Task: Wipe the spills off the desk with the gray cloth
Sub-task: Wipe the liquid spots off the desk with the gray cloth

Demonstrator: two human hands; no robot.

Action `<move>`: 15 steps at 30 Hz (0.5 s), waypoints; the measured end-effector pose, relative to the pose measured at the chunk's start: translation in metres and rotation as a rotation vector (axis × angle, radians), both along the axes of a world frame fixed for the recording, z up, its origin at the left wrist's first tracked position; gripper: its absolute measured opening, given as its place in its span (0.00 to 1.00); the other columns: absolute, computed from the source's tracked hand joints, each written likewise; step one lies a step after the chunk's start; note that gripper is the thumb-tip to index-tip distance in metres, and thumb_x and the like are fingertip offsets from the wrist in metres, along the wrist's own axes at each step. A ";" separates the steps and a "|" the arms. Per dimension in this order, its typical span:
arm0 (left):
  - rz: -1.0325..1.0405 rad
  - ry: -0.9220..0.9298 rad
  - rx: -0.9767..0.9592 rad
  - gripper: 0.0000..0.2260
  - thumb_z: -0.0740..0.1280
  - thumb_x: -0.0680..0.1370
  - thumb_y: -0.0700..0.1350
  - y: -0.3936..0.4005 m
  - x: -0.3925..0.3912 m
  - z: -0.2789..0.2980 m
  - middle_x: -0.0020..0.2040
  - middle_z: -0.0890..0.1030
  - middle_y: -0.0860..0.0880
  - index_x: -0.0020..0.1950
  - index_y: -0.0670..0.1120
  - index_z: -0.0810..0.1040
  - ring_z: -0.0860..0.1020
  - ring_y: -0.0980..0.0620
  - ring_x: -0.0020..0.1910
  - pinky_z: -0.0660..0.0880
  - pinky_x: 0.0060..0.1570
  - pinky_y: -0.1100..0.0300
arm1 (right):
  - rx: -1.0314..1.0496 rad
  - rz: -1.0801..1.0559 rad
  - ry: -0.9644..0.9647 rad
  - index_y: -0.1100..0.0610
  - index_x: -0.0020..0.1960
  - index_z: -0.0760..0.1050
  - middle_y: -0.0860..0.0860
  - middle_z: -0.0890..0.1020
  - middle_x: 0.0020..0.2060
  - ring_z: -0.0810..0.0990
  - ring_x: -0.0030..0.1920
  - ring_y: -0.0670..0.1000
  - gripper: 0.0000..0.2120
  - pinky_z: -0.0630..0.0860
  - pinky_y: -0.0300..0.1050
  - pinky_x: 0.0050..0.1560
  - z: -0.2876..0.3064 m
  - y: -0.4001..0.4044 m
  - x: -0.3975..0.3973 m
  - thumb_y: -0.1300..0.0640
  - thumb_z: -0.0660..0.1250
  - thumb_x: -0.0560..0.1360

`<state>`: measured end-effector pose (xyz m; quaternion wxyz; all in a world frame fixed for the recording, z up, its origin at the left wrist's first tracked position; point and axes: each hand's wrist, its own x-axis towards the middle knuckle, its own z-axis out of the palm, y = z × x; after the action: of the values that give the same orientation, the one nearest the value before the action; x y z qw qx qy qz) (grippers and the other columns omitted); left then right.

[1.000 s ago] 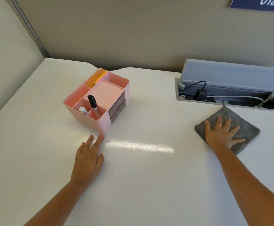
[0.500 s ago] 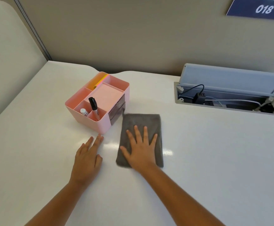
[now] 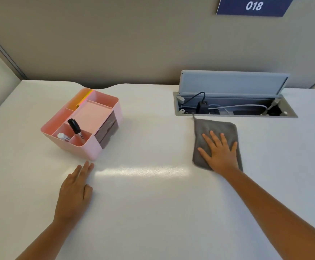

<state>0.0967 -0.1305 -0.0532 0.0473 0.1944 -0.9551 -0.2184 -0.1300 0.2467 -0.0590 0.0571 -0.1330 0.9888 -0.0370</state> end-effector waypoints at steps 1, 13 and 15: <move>-0.003 0.000 -0.002 0.27 0.52 0.71 0.41 0.001 -0.001 -0.001 0.72 0.67 0.44 0.71 0.45 0.66 0.64 0.41 0.72 0.61 0.70 0.44 | 0.011 -0.077 -0.003 0.40 0.75 0.45 0.46 0.49 0.77 0.45 0.76 0.55 0.31 0.44 0.72 0.69 0.001 0.030 -0.010 0.33 0.45 0.75; -0.009 -0.008 -0.025 0.28 0.51 0.70 0.43 0.001 -0.003 -0.001 0.72 0.69 0.41 0.71 0.43 0.66 0.66 0.37 0.70 0.63 0.68 0.41 | -0.053 -0.624 -0.052 0.42 0.75 0.47 0.49 0.49 0.77 0.43 0.76 0.58 0.32 0.42 0.74 0.68 0.007 0.104 0.030 0.32 0.45 0.74; -0.012 -0.005 -0.029 0.27 0.52 0.71 0.42 0.002 -0.003 -0.001 0.71 0.69 0.41 0.71 0.43 0.66 0.66 0.37 0.70 0.63 0.68 0.41 | -0.050 -0.563 -0.046 0.43 0.75 0.47 0.49 0.49 0.77 0.42 0.76 0.58 0.32 0.43 0.74 0.68 0.006 0.067 0.043 0.33 0.45 0.75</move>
<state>0.0939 -0.1286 -0.0540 0.0464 0.1887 -0.9594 -0.2042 -0.0868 0.3137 -0.0531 0.0637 0.1465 0.9840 -0.0786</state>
